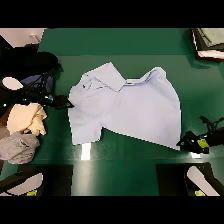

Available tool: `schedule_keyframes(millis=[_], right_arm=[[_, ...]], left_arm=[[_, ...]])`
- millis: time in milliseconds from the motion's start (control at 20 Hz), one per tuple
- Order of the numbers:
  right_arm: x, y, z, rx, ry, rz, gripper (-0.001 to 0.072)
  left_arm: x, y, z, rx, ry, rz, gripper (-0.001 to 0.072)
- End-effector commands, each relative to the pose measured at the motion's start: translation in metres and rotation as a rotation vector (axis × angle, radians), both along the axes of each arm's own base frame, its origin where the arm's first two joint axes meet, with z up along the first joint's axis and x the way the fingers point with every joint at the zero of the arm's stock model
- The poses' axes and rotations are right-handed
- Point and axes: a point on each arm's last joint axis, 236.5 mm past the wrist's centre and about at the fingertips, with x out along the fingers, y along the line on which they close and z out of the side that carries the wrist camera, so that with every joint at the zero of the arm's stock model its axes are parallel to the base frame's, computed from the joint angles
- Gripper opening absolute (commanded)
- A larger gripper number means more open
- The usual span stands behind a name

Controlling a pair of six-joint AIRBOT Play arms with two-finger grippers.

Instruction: Fold the shirts.

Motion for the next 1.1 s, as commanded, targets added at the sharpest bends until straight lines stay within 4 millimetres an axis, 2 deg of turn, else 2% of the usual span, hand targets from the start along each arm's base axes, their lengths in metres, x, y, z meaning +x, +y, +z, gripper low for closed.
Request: schedule_keyframes(millis=[0, 100, 150, 200, 250, 400, 450, 550, 650, 750, 800, 900, 1000, 1050], right_arm=[[0.004, 0.008, -0.009, -0.012, 0.011, 0.060, 0.0306], [0.009, 0.008, -0.011, -0.035, -0.010, 0.076, 0.0301], [0.012, 0.008, -0.010, -0.047, -0.027, 0.078, 0.0246], [0.014, 0.006, -0.008, -0.061, -0.047, 0.080, 0.0090], [0.016, 0.004, -0.005, -0.078, -0.069, 0.080, 0.0012], [0.030, 0.001, 0.013, -0.111, -0.157, 0.073, 0.0011], [0.046, 0.003, 0.029, -0.109, -0.228, 0.057, 0.0011], [0.091, 0.009, 0.079, -0.089, -0.430, 0.007, 0.0010], [0.138, 0.015, 0.150, -0.070, -0.678, -0.036, 0.0010], [0.173, 0.020, 0.231, -0.087, -0.920, -0.042, 0.0010], [0.184, 0.022, 0.269, -0.112, -1.024, -0.026, 0.0010], [0.194, 0.030, 0.352, -0.182, -1.243, 0.015, 0.0010], [0.190, 0.034, 0.426, -0.251, -1.431, 0.029, 0.0010], [0.182, 0.036, 0.461, -0.286, -1.514, 0.035, 0.0010]], left_arm=[[0.000, 0.000, 0.001, 0.000, -0.002, 0.000, 0.0026], [-0.001, 0.000, 0.001, -0.001, 0.001, -0.003, 0.0026], [-0.001, 0.000, 0.001, -0.001, 0.001, -0.003, 0.0026], [-0.001, 0.000, 0.001, -0.001, 0.001, -0.003, 0.0026], [-0.001, 0.000, 0.001, -0.001, 0.001, -0.003, 0.0026], [0.001, 0.000, 0.005, -0.003, -0.004, -0.007, 0.0026], [0.006, 0.002, 0.015, -0.007, -0.022, -0.002, 0.0026], [0.027, 0.009, 0.052, -0.023, -0.090, 0.032, 0.0026], [0.050, 0.019, 0.110, -0.045, -0.197, 0.066, 0.0026], [0.068, 0.022, 0.189, -0.091, -0.359, 0.094, 0.0026], [0.072, 0.021, 0.235, -0.112, -0.463, 0.097, 0.0026], [0.065, 0.019, 0.325, -0.110, -0.680, 0.089, 0.0026], [0.038, 0.015, 0.409, -0.098, -0.901, 0.079, 0.0026], [0.019, 0.012, 0.444, -0.089, -1.004, 0.070, 0.0025]])
